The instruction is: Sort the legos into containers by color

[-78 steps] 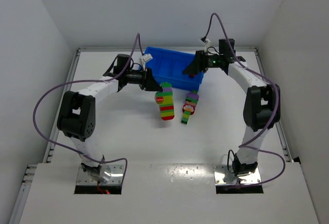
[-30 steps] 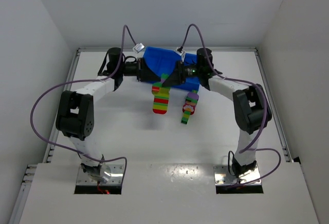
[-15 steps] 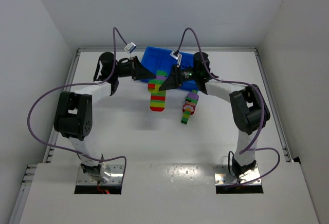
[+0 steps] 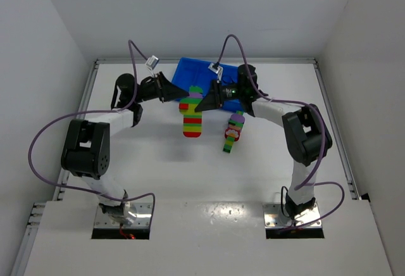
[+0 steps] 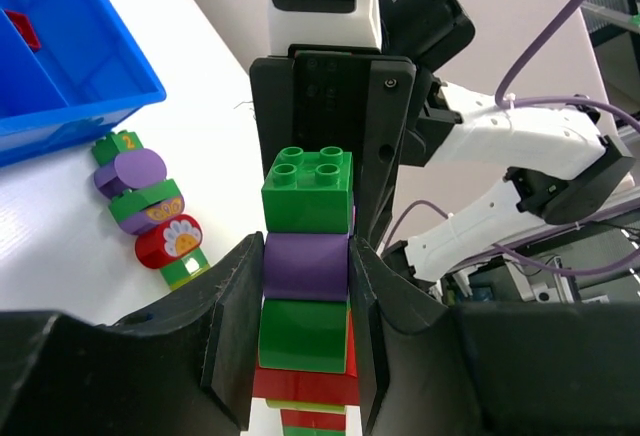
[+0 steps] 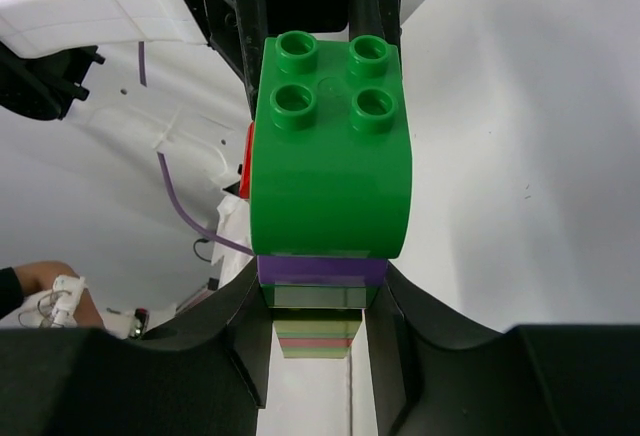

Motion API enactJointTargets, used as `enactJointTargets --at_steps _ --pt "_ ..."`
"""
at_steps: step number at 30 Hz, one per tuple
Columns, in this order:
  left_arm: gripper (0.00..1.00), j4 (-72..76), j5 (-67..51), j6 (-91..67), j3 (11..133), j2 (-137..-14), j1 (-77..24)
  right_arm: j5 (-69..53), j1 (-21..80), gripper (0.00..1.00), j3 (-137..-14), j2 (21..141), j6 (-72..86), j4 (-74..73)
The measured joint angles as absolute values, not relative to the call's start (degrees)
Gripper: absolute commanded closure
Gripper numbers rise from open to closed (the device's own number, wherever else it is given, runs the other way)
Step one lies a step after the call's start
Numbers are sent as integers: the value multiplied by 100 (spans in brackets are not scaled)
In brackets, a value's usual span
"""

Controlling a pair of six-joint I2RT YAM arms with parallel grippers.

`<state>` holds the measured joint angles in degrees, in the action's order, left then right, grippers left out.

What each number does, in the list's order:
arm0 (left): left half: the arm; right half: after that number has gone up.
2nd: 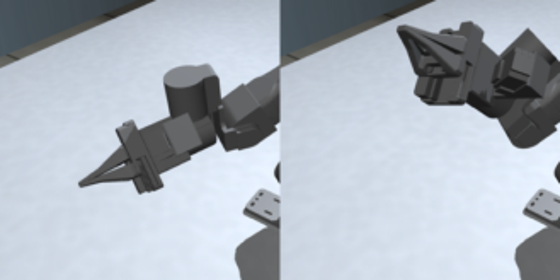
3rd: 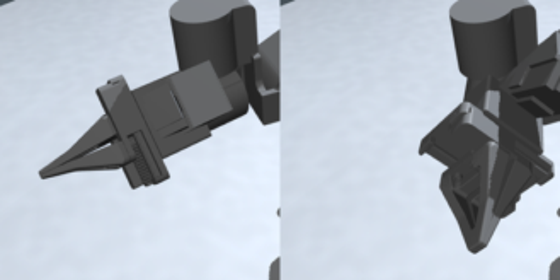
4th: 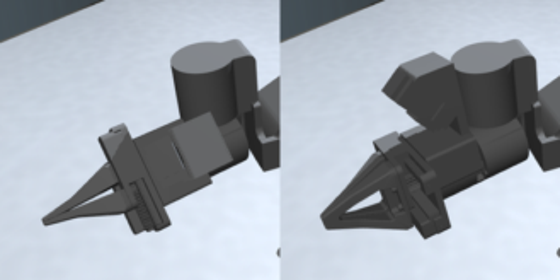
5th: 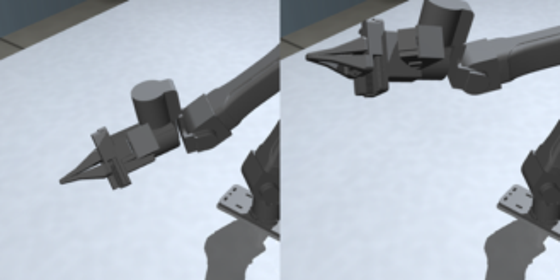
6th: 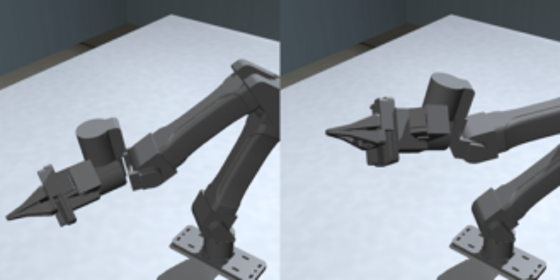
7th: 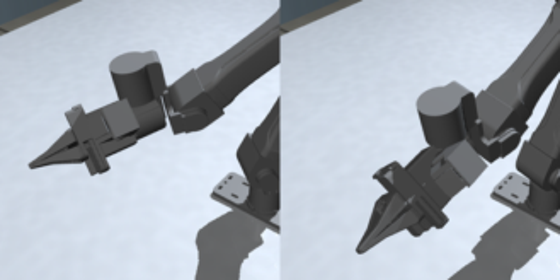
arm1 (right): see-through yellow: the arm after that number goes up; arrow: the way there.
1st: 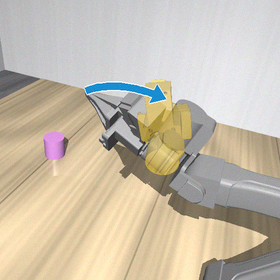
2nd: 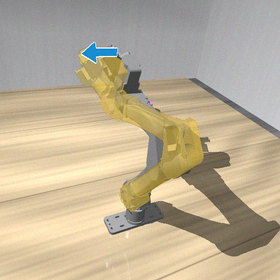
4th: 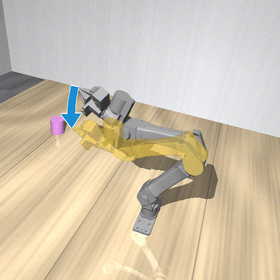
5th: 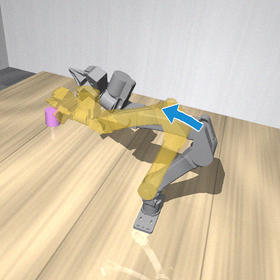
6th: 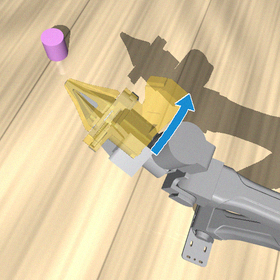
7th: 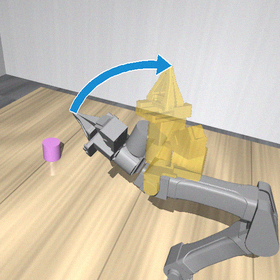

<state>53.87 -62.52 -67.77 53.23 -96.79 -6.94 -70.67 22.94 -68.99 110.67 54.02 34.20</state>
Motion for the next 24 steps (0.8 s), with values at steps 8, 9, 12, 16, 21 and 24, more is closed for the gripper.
enactJointTargets --at_steps 8,9,12,16,21,24 --pt "51 4091 -6523 -5927 5892 -9662 -716 -7157 2296 97 -6945 11048 4923 3109" --pt "51 3874 -6495 -5754 6060 -9712 -709 -7266 2294 97 -6945 11021 4746 2904" --pt "44 3225 -6364 -5236 6626 -9876 -663 -7498 2292 98 -6965 10973 4091 2158" --pt "42 2676 -6333 -4755 6982 -9944 -674 -7572 2292 98 -7157 10940 3041 851" --pt "39 2180 -6442 -4397 7172 -10103 -766 -7577 2292 98 -7262 10897 2477 202" --pt "38 1636 -6552 -4016 7382 -10267 -906 -7570 2292 98 -7271 10888 2340 34"
